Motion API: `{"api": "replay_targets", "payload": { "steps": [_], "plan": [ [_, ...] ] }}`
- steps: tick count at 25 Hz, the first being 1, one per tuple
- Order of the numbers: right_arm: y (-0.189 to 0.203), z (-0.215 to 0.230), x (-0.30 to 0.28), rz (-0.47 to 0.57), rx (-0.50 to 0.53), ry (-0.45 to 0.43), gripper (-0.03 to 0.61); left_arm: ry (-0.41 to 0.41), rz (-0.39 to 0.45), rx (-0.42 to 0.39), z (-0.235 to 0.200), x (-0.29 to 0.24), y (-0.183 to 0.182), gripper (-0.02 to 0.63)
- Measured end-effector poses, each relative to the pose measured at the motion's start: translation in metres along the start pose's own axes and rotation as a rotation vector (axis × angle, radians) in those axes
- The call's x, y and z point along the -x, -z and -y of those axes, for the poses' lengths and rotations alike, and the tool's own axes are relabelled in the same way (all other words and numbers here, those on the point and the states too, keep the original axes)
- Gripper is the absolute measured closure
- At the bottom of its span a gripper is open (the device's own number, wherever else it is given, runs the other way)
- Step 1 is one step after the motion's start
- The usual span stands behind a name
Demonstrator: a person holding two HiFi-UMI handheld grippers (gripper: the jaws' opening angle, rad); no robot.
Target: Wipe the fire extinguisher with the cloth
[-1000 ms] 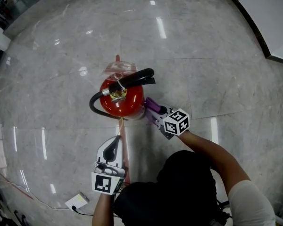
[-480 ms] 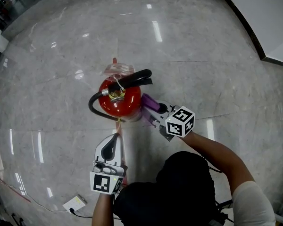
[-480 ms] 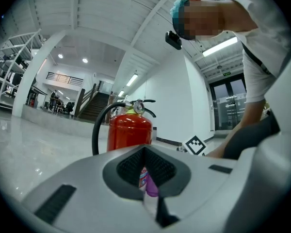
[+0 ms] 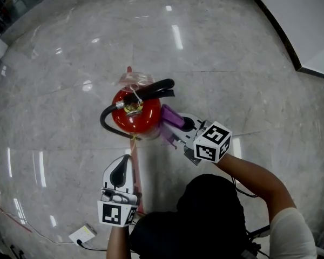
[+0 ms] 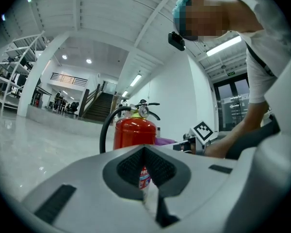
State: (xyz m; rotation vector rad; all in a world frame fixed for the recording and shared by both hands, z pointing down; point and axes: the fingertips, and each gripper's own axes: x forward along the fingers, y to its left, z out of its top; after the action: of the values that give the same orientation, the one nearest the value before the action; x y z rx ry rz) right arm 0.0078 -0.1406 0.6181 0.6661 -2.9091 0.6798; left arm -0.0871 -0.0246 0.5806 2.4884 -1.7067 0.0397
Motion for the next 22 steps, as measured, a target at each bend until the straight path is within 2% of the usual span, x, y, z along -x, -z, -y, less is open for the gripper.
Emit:
{"api": "replay_targets", "payload": {
  "steps": [3,7,11,14,19,22],
  "plan": [
    [-0.008,-0.006,0.003,-0.005,0.042,-0.007,0.52,0.005,-0.003,0.001,0.003,0.0,-0.007,0.609],
    [-0.021,-0.015,0.005,-0.003,0.065,-0.024,0.518,0.021,0.057,-0.005,0.005,-0.001,-0.027,0.609],
    [-0.033,-0.028,0.009,0.009,0.12,-0.032,0.519,0.021,0.018,-0.009,0.007,0.001,-0.02,0.609],
    [-0.043,-0.041,0.013,0.026,0.19,-0.05,0.519,0.034,-0.007,0.017,0.012,-0.001,-0.017,0.609],
    [-0.037,-0.072,0.015,0.014,0.291,-0.143,0.519,0.034,0.013,-0.001,0.017,-0.006,-0.026,0.609],
    [-0.043,-0.069,0.025,0.076,0.24,-0.154,0.518,0.037,-0.002,-0.011,0.021,-0.008,-0.024,0.609]
  ]
}}
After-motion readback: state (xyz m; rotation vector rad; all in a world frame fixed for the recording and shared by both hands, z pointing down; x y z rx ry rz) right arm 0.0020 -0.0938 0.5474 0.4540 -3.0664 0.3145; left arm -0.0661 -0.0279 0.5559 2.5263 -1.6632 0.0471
